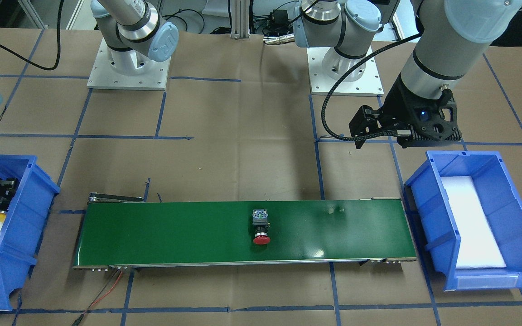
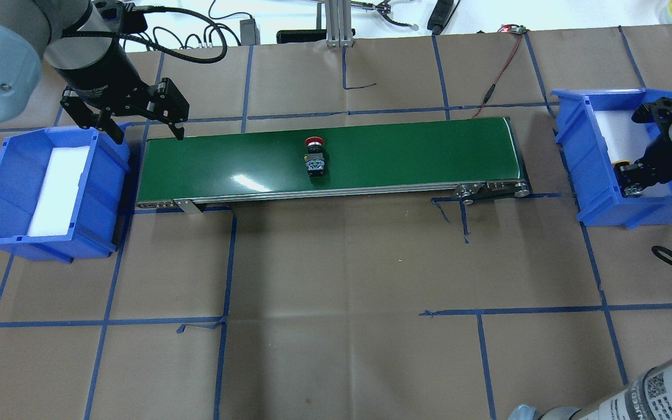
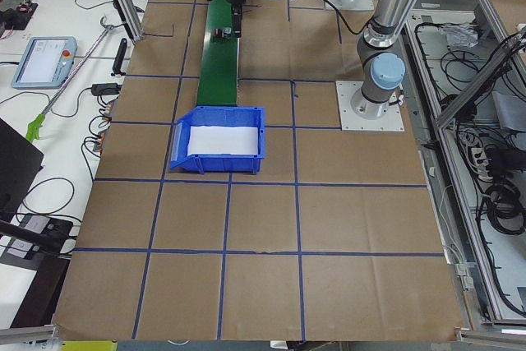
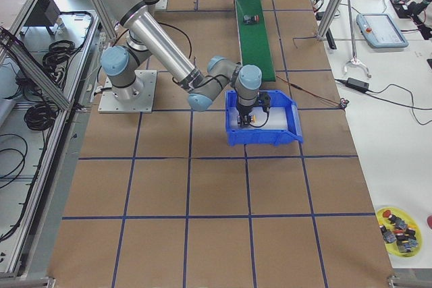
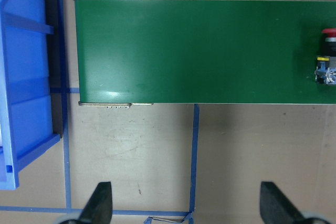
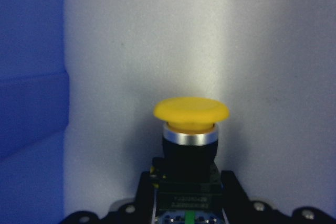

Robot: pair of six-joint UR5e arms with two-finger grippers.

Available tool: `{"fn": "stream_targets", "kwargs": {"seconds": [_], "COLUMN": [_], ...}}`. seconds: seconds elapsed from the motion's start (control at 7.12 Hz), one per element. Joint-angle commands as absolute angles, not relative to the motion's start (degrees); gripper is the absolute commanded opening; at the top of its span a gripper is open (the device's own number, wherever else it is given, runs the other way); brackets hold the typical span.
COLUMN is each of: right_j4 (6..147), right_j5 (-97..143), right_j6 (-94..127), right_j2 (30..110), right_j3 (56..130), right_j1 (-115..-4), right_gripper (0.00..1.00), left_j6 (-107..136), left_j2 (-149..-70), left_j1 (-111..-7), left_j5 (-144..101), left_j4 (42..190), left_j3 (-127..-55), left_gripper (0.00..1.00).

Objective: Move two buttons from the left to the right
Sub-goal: 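Lower the yellow button into the bin and open the right gripper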

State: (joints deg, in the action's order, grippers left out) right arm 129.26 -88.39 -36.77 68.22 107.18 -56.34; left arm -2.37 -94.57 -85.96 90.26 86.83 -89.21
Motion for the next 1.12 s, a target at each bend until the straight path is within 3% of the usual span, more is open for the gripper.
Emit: {"fn": "stream_targets", "kwargs": {"seconds": [0.0,0.56,0.98], "right_j4": [129.0,119.6,98.6], "right_j5": [-88.3,-87.6,-87.6], "right_j6": [-36.6,-36.0,-27.2], "right_j2": [68.6,73.8,78.0], "right_j3": [106.3,98.6,87.1], "right_j1": [-56.3,-56.5,-57.3], "right_gripper": [0.99,0.99,1.00], "left_j6": [-2.4,-2.4,-2.4], "left_j2": [-94.5,-94.6,-94.6], "left_j1": [-86.0,-86.0,-86.0], "left_j5": [90.3,90.3,90.3], "left_j4": [86.8,86.8,86.7], "left_j3": [-89.2,-89.2,-89.2], "left_gripper": [0.99,0.99,0.99]}}
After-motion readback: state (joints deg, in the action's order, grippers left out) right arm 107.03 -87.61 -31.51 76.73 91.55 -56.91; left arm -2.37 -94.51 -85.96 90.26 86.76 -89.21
